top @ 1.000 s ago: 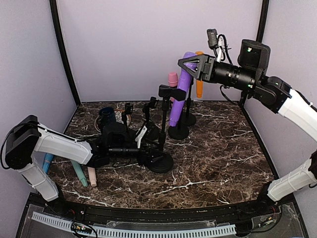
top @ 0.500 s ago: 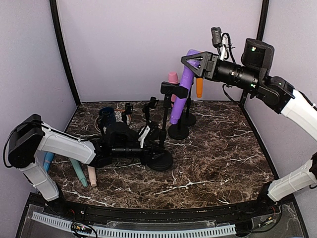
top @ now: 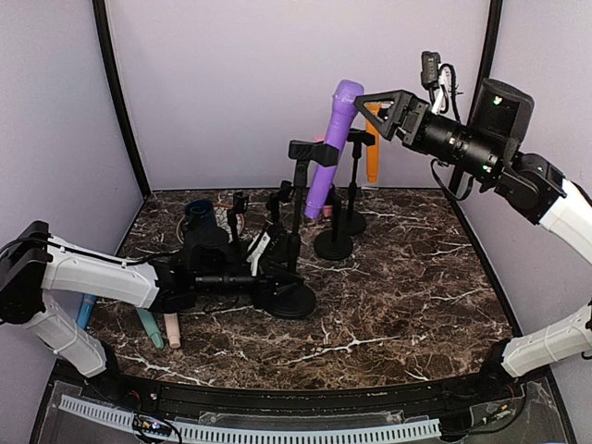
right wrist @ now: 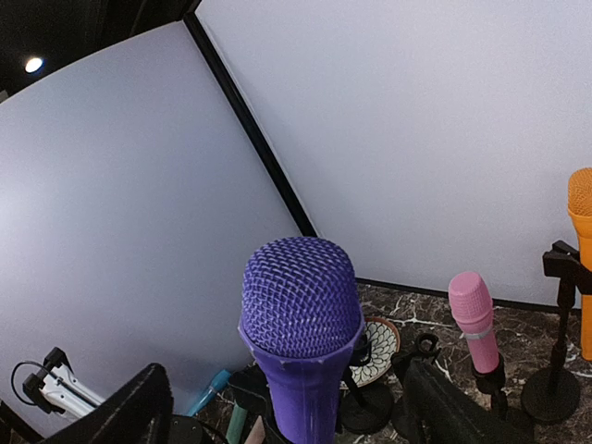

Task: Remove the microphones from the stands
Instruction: Pass from the right arm to the left

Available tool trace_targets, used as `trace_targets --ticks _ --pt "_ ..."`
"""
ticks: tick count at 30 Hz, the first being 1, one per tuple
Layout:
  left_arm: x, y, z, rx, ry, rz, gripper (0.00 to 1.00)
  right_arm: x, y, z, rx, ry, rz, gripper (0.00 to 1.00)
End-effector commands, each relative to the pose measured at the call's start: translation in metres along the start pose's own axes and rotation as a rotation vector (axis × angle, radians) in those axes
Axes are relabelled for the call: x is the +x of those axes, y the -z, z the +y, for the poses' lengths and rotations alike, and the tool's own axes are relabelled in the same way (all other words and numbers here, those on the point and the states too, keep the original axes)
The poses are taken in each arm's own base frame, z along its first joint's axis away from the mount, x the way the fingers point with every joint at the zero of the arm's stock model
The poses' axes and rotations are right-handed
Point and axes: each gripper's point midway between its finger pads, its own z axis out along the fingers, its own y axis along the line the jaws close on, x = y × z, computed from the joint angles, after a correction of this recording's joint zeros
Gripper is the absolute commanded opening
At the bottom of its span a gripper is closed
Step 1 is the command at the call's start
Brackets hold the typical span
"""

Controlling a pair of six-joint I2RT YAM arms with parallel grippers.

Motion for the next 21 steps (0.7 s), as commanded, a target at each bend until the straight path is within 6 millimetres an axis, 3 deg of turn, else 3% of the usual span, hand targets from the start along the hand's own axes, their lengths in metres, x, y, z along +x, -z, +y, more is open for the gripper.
trace_targets --ticks 1,6,9,12,14,17,21 --pt "-0.061 0.03 -0.008 -0.034 -0.03 -0.166 0.0 -0.013 0.013 -0.003 0.018 -0.01 -0.091 0.98" --pt "-0.086 0.044 -0.007 -0.075 0.039 -0.193 0.0 0.006 0.017 -0.013 0.03 -0.021 -0.076 0.99" --pt "-0.094 0.045 -0.007 -0.085 0.092 -0.192 0.0 0.04 0.009 -0.026 0.046 -0.048 -0.001 0.96" --pt "-0.103 0.046 -0.005 -0.1 0.145 -0.199 0.0 0.082 -0.006 -0.024 0.02 -0.095 0.091 0.91" --pt "-0.106 0.046 -0.004 -0.108 0.161 -0.199 0.0 0.107 -0.016 -0.015 -0.01 -0.126 0.128 0.89" --pt "-0.109 0.047 -0.004 -0.108 0.165 -0.207 0.0 0.142 -0.028 0.017 -0.1 -0.128 0.21 0.84" --pt "-0.109 0.049 -0.006 -0.098 0.165 -0.217 0.0 0.158 -0.041 0.044 -0.191 -0.144 0.231 0.76"
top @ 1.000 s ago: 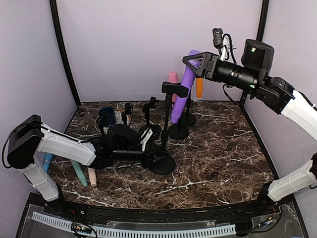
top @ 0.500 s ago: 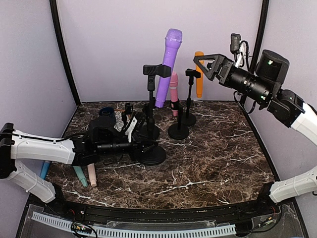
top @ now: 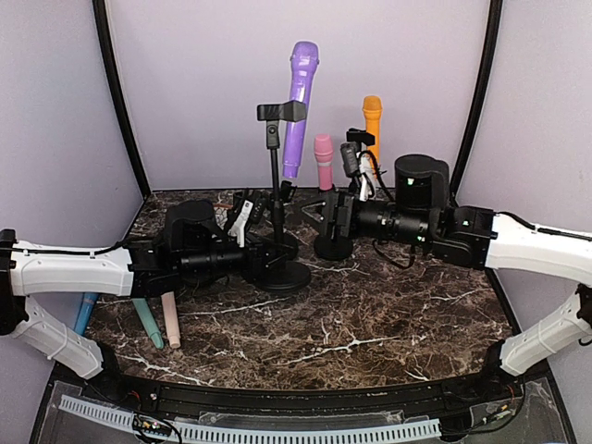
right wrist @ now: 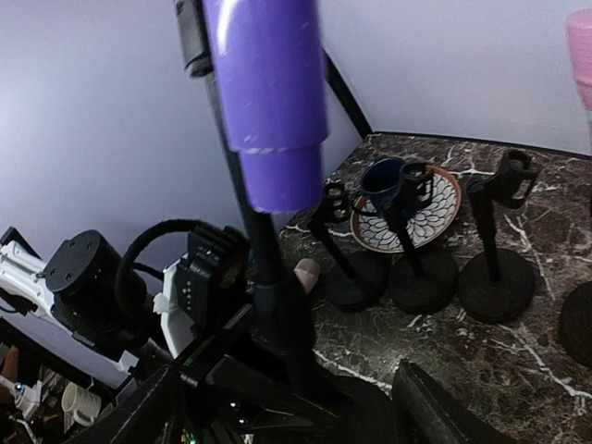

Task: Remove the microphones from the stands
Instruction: Pass from the right arm to the left, then unscrew the knob on the stand of the microphone stand.

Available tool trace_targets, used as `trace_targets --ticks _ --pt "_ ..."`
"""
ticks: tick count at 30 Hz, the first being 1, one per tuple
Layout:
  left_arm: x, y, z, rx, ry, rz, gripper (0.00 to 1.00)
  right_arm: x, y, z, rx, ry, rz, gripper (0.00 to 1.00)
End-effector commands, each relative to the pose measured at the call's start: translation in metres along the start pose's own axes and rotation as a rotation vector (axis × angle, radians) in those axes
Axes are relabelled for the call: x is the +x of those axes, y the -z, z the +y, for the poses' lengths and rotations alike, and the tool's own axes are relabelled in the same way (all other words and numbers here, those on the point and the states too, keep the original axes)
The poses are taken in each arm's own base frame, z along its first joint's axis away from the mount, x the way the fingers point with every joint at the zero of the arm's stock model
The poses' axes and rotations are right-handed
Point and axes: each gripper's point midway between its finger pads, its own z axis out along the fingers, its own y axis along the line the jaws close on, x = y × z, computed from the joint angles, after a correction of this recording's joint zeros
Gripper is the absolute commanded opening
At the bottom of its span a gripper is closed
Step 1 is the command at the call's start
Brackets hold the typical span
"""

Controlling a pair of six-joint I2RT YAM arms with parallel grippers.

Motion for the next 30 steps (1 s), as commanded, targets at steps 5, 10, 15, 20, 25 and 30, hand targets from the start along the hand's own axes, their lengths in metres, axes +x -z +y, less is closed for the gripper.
trace_targets --ticks 5,10,15,20,25,30 --pt "-0.046 0.018 -0.018 0.044 -0.002 -0.148 0.0 -0.009 -0.025 0.038 -0.123 -0.025 -0.071 0.64" --pt "-0.046 0.02 -0.018 0.044 -0.001 -0.147 0.0 -0.008 -0.035 0.03 -0.061 -0.006 -0.08 0.54" --pt "-0.046 0.02 -0.018 0.045 -0.001 -0.145 0.0 -0.009 -0.042 0.032 -0.047 0.02 -0.077 0.47" --pt "-0.046 0.019 -0.019 0.046 -0.003 -0.141 0.0 0.002 -0.051 0.035 -0.06 0.019 -0.042 0.46" --pt "-0.045 0.019 -0.02 0.055 -0.001 -0.138 0.0 0.01 -0.058 0.037 -0.063 0.015 -0.025 0.44" --pt "-0.044 0.02 -0.021 0.062 0.002 -0.136 0.0 0.007 -0.059 0.04 -0.066 0.012 -0.034 0.4"
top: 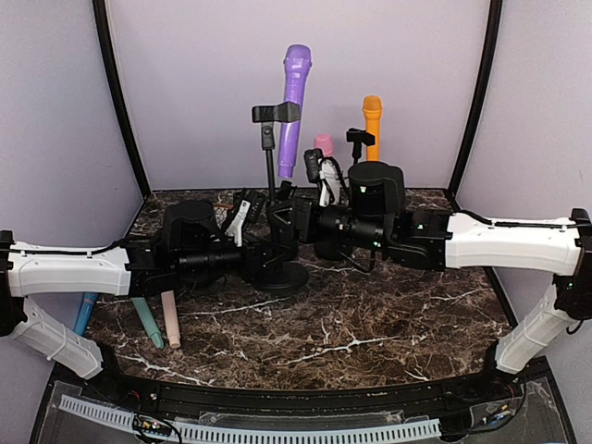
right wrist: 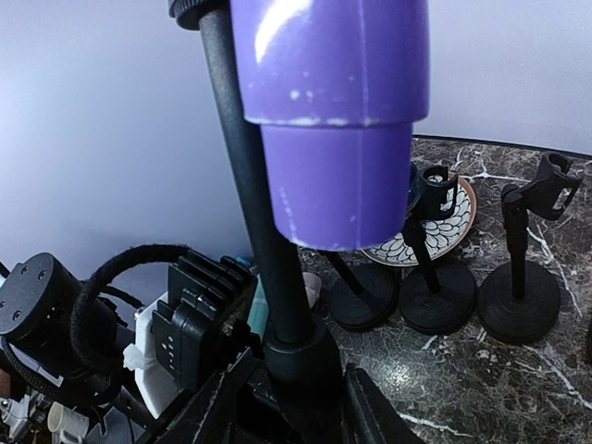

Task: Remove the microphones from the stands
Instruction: Unscrew the knob on the stand of the microphone stand.

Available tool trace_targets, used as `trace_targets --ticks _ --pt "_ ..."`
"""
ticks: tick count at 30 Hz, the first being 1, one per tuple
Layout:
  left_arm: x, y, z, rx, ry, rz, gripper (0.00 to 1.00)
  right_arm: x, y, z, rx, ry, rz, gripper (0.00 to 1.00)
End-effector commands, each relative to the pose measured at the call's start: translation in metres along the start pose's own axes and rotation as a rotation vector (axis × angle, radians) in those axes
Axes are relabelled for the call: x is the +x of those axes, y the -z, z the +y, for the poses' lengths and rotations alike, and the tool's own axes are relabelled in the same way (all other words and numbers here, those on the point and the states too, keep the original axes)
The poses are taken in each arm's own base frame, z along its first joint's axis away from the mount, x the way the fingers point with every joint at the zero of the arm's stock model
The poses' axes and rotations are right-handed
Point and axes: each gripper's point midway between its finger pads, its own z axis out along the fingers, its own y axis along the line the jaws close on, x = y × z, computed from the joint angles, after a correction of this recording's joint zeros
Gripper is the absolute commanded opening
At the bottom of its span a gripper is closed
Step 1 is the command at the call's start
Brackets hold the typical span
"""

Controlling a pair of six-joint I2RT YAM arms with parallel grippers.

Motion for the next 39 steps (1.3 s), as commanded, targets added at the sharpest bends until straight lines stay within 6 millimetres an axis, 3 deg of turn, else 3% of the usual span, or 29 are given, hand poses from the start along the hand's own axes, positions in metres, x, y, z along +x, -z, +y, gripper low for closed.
trace_targets --ticks 1,16,22,28,39 --pt "-0.045 0.018 -0.027 0.086 -0.033 -0.15 0.0 -0.016 0.0 0.023 -0.061 0.003 -0.048 0.39" --pt "-0.044 0.022 -0.031 0.115 -0.022 -0.164 0.0 -0.011 -0.008 0.007 0.024 0.004 -0.041 0.38" --pt "-0.044 0.023 -0.034 0.133 -0.031 -0.166 0.0 -0.016 -0.005 0.01 0.006 0.007 -0.061 0.29" --pt "-0.043 0.033 -0.045 0.197 -0.057 -0.183 0.0 -0.033 0.012 0.036 -0.12 0.056 -0.111 0.16" --pt "-0.057 0.063 -0.096 0.471 -0.123 -0.226 0.0 -0.063 0.076 0.106 -0.579 0.104 -0.16 0.14"
